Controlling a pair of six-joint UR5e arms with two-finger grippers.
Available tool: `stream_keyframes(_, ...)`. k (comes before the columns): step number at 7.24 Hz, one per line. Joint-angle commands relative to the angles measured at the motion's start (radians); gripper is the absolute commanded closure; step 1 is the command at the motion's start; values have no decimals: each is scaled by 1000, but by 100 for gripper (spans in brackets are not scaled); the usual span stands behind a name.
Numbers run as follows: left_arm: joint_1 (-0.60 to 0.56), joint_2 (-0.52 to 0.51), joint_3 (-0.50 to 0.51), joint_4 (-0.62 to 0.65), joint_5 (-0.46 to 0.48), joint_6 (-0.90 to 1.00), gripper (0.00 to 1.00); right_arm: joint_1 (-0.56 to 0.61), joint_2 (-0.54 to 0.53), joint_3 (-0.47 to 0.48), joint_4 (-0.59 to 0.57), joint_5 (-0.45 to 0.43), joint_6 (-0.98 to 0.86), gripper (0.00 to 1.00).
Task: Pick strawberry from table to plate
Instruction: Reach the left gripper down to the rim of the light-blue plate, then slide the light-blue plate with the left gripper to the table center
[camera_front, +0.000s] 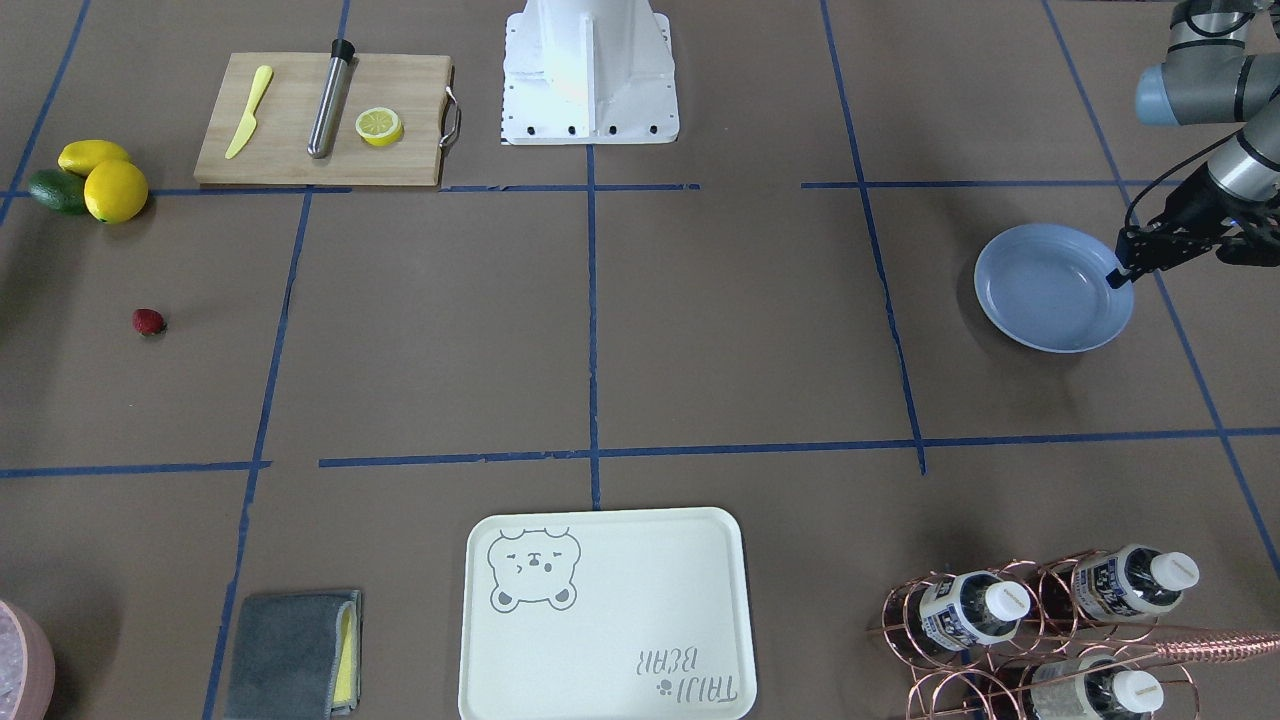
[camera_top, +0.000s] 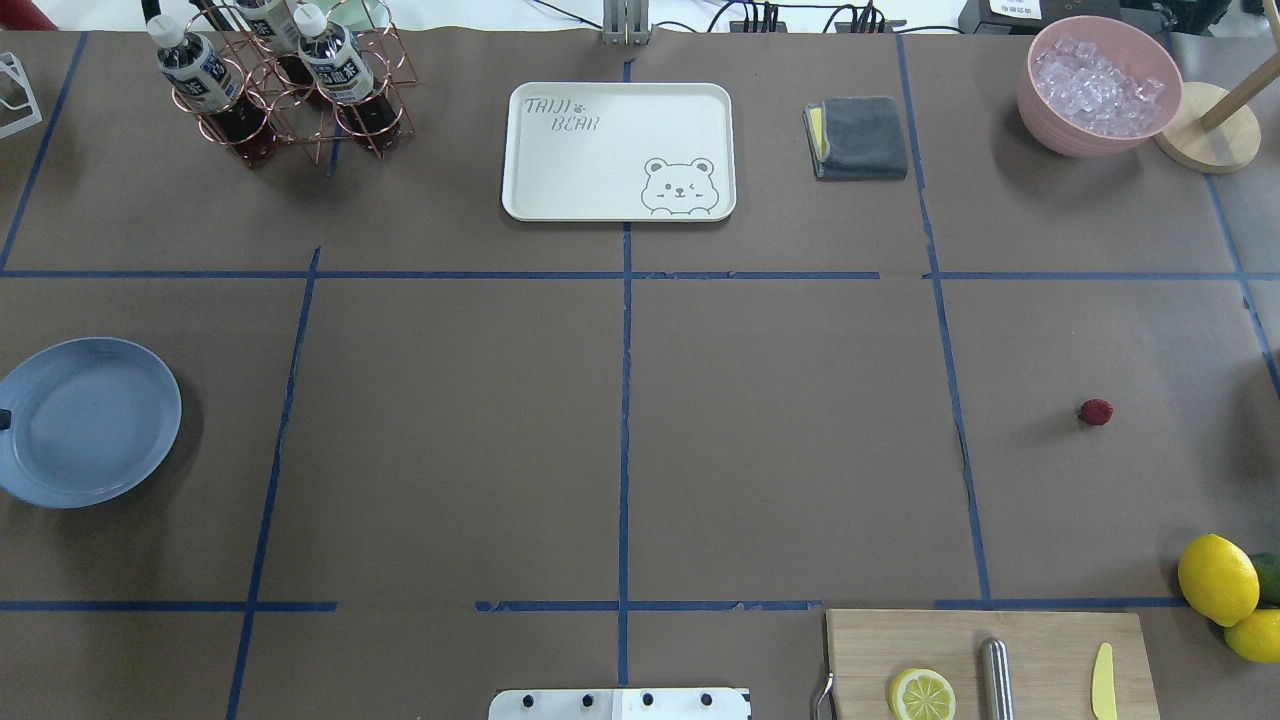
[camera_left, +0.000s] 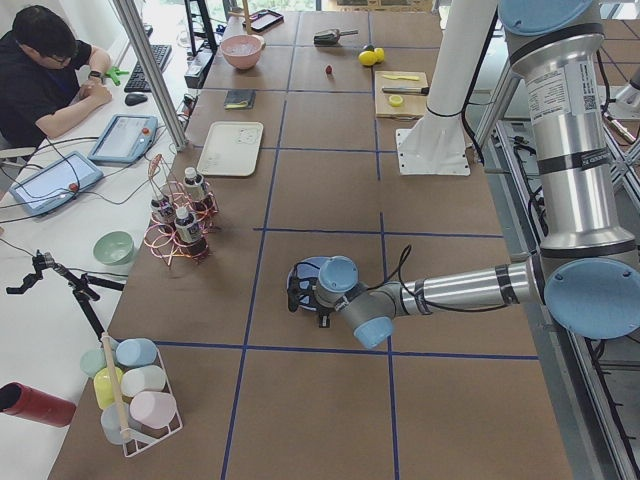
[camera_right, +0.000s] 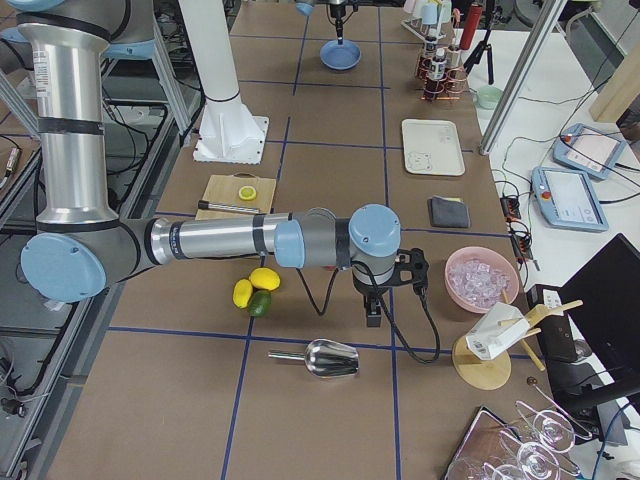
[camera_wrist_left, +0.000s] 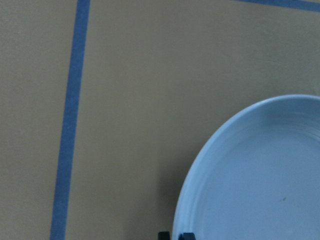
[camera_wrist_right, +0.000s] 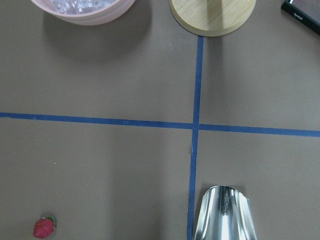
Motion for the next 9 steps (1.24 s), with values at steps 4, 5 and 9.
stream_keyframes(4,-25,-433,-297,669,19,-266,100,0,1,19,2,2,61,0)
stream_keyframes(5,88,-509,-294,667,29,-435,100,0,1,20,2,4,70,0)
stream_keyframes(9,465,-666,-243,554,294,-873,100,-3,1,20,2,7,70,0)
